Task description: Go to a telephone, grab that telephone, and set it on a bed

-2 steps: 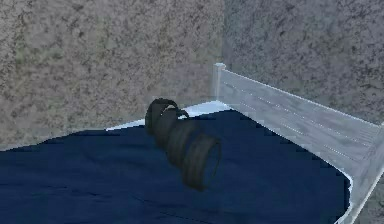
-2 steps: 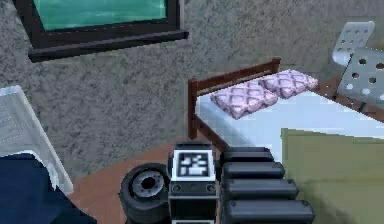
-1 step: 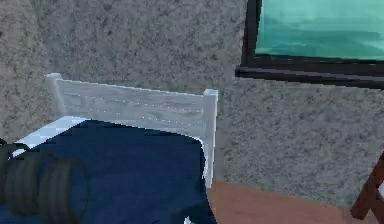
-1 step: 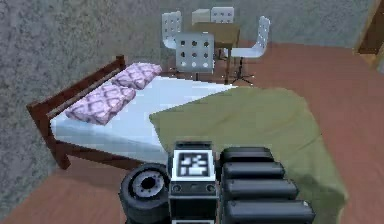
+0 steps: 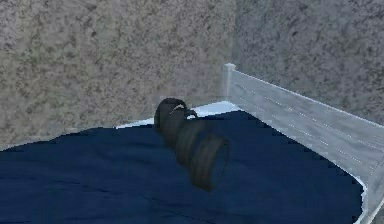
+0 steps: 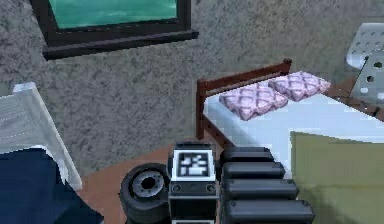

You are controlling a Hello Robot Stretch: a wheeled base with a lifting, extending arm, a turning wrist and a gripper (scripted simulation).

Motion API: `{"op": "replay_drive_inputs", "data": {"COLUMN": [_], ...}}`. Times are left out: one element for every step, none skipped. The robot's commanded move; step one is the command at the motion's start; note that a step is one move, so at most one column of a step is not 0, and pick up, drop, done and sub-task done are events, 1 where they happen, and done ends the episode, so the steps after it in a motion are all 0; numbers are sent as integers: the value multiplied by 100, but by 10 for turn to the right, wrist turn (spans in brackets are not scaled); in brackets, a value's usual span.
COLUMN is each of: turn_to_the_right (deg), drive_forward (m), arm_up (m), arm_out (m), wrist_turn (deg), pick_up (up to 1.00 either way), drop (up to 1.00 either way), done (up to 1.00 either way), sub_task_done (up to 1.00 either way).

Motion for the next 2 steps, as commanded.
{"op": "replay_drive_inputs", "data": {"turn_to_the_right": [-450,-270], "drive_forward": [0,0], "arm_up": [0,0], "arm_out": [0,0], "wrist_turn": [0,0], "pick_up": [0,0], "drop": [0,0], "done": [0,0], "sub_task_done": [0,0]}}
